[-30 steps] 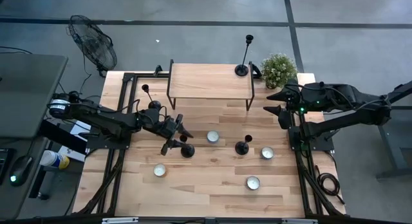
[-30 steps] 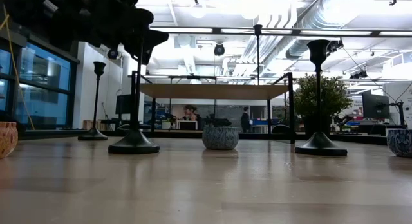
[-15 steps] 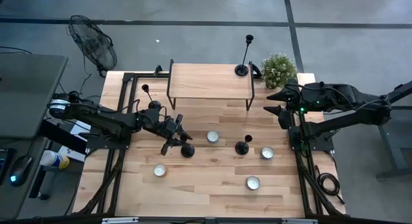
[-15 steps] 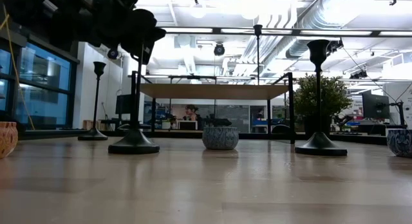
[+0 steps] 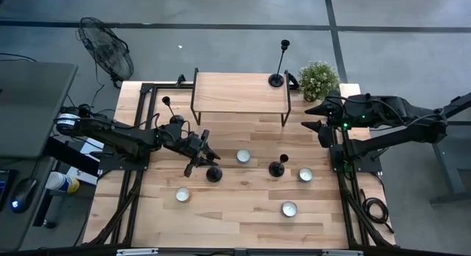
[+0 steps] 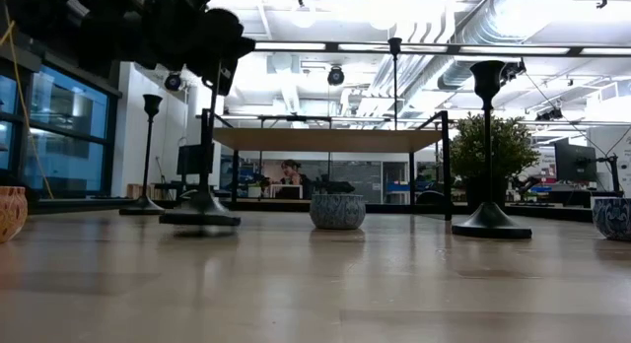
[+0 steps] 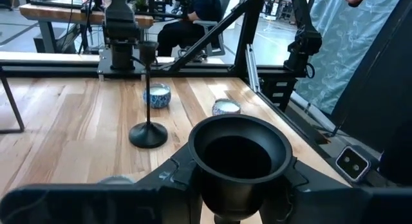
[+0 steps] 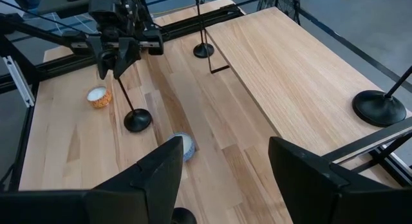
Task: Pick & Place candle stick holders
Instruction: Put the black candle holder on the shelf
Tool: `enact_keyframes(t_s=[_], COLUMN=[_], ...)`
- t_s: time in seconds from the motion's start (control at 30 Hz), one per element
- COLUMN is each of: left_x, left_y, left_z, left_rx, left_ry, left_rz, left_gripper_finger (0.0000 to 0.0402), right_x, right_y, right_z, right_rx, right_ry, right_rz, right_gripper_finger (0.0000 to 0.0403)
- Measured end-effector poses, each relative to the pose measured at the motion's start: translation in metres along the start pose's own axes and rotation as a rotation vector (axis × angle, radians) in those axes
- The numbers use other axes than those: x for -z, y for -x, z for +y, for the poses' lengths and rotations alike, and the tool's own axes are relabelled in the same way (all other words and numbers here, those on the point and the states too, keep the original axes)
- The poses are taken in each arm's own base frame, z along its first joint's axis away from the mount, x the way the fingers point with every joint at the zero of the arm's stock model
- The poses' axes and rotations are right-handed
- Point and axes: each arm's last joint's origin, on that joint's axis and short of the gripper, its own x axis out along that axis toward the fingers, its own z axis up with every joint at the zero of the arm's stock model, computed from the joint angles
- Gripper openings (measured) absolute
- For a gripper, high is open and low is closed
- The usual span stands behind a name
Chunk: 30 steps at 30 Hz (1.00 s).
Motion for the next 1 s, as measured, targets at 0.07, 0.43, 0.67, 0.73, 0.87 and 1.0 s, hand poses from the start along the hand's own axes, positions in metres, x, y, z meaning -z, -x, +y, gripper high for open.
enact_keyframes(t_s=[0.07, 0.43, 0.67, 0.73, 0.87, 1.0], left_x=[-0.01, -0.071, -0.114, -0.125, -0.143, -0.156], left_y=[-0.003, -0.022, -0.026, -0.026, -0.025, -0.023], left_z=[0.0, 0.003, 0.005, 0.005, 0.005, 0.006], left_rx=[0.003, -0.052, -0.202, -0.239, -0.319, -0.393], left_ry=[-0.01, -0.027, -0.104, -0.129, -0.149, -0.143], left_rz=[-0.032, -0.054, -0.069, -0.073, -0.072, -0.069], left_gripper_finger=[0.0098, 0.0099, 0.0099, 0.0099, 0.0099, 0.0099], right_x=[0.0, -0.009, -0.02, -0.024, -0.032, -0.04], right_y=[0.0, 0.0, -0.021, -0.035, -0.063, -0.09], right_z=[0.0, 0.003, 0.015, 0.021, 0.033, 0.045], right_rx=[0.0, -0.032, -0.069, -0.086, -0.095, -0.12], right_ry=[0.0, -0.023, 0.037, 0.072, 0.123, 0.167], right_rz=[0.0, -0.084, -0.121, -0.114, -0.136, -0.191], right_gripper_finger=[0.0222, 0.0222, 0.0222, 0.0222, 0.0222, 0.0222])
